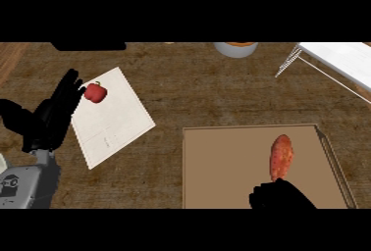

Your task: Pick the tomato from the tray and place it in the tiered shelf

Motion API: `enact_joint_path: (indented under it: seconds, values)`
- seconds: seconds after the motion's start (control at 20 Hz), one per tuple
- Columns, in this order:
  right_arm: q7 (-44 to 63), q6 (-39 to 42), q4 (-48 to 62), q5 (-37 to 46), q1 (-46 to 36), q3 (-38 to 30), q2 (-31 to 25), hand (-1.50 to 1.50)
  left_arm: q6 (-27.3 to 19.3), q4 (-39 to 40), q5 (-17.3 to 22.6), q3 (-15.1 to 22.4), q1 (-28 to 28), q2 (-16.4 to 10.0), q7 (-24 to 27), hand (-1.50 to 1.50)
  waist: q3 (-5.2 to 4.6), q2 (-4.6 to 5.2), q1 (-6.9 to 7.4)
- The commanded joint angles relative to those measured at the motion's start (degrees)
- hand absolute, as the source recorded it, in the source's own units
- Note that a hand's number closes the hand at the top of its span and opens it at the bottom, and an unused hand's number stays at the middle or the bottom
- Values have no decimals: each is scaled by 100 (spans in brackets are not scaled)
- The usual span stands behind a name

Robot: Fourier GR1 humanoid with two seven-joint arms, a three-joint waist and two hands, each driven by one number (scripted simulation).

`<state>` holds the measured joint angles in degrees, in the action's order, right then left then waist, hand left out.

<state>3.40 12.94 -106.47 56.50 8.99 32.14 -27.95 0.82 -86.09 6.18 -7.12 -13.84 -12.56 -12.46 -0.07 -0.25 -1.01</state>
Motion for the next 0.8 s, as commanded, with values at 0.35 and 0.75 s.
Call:
enact_joint_path:
  seconds: [0.35,0.75]
  values:
    - [-280,-457,-2939,-2160,1350,-1163,147,150,-123,-78,-38,-13,-83,40,-159,0,5,2,-80]
    - [474,124,-3850,-4123,1118,-3212,70,150,-98,87,-72,6,-216,47,-135,0,2,28,-43]
